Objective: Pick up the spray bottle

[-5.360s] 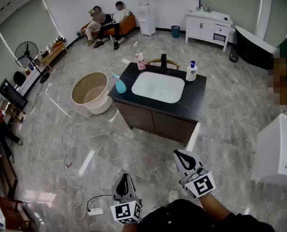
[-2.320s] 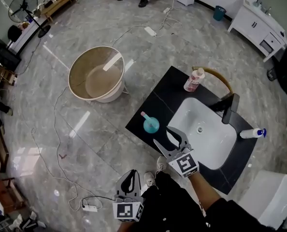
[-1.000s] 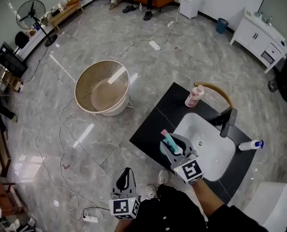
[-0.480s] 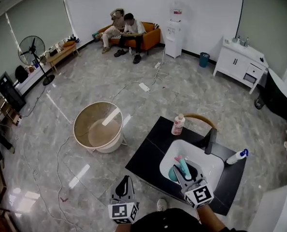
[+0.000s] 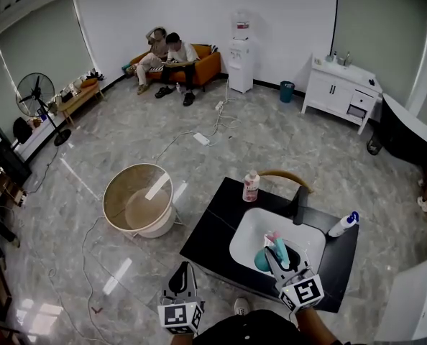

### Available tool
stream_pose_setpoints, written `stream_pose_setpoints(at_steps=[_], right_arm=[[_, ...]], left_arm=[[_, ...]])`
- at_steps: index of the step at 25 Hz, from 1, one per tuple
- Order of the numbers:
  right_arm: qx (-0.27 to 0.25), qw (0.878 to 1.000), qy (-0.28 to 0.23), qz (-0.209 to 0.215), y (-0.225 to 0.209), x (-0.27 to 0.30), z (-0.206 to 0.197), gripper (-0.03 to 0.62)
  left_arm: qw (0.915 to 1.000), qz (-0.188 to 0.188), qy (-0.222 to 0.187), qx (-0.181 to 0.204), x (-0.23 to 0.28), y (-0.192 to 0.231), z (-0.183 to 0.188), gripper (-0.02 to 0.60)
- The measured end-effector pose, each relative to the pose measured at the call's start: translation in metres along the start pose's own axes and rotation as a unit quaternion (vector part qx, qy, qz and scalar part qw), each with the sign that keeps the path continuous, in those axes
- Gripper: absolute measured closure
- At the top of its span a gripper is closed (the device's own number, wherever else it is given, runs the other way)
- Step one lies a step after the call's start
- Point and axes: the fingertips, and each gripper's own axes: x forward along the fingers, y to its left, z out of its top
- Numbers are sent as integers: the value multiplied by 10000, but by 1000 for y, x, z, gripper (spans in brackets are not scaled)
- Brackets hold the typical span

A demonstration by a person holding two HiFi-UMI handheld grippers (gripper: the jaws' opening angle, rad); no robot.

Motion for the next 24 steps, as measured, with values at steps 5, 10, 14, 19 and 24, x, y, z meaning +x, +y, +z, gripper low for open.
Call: stream_pose_setpoints(at_steps=[5, 10, 14, 19, 24], right_arm=[[24, 10000, -71, 43, 1, -2, 1, 479], [43, 9999, -88, 94, 6, -5, 2, 479], [22, 9999, -87, 139, 7, -5, 2, 479], [28, 9998, -43, 168, 12, -2, -1, 479], [28, 9999, -42, 138, 14, 0, -2, 479]], left_arm=[[10000, 31, -35, 51, -7, -5, 0, 554], [9999, 85, 15, 76, -16, -7, -4, 554], [9999, 115, 72, 67, -19, -7, -7, 554], [9999, 83, 112, 55, -18, -7, -10, 554], [9999, 16, 129, 78, -16, -7, -13, 554]])
